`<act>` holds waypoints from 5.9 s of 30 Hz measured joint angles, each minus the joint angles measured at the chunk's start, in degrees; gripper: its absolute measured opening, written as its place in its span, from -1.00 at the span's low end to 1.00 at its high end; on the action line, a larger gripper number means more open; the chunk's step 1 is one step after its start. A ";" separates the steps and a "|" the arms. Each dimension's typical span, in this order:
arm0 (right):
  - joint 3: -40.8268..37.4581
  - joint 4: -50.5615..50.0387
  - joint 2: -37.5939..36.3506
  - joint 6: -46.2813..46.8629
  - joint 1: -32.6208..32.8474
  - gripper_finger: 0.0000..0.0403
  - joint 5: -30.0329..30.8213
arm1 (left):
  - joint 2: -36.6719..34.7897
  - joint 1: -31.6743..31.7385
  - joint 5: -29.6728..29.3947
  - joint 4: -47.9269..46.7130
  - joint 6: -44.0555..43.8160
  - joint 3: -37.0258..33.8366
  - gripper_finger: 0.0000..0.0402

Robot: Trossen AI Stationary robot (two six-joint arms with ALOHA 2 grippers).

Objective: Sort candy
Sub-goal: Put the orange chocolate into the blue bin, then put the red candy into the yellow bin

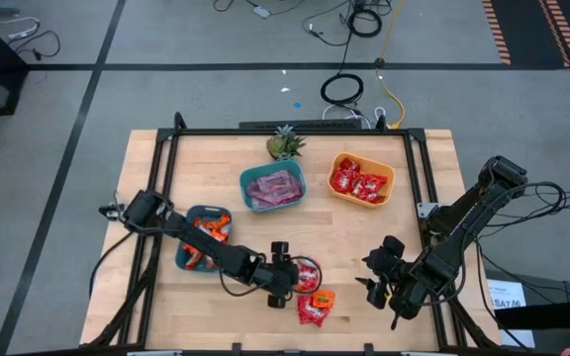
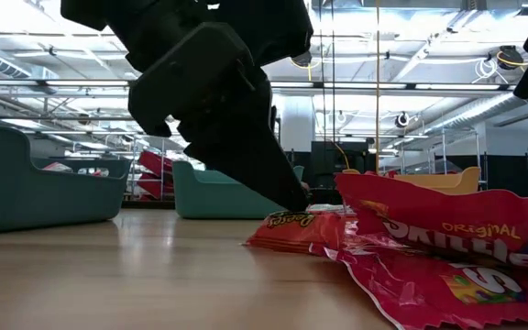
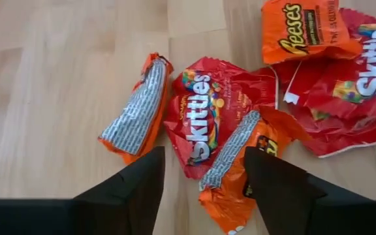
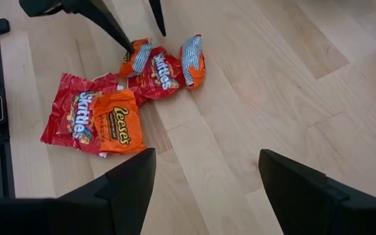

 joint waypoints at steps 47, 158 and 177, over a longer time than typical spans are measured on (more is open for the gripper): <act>-0.04 -0.13 0.00 -1.92 -0.01 0.30 0.34 | 4.20 0.32 3.84 -7.38 3.13 5.57 -0.54; -0.04 32.48 15.64 -32.12 -13.03 0.30 -2.03 | -51.18 -4.91 -1.22 -46.80 -52.28 -29.55 0.10; 0.00 46.16 28.11 -32.40 -18.61 0.30 -9.14 | -53.47 -5.91 -10.71 -33.02 -25.79 -21.92 0.10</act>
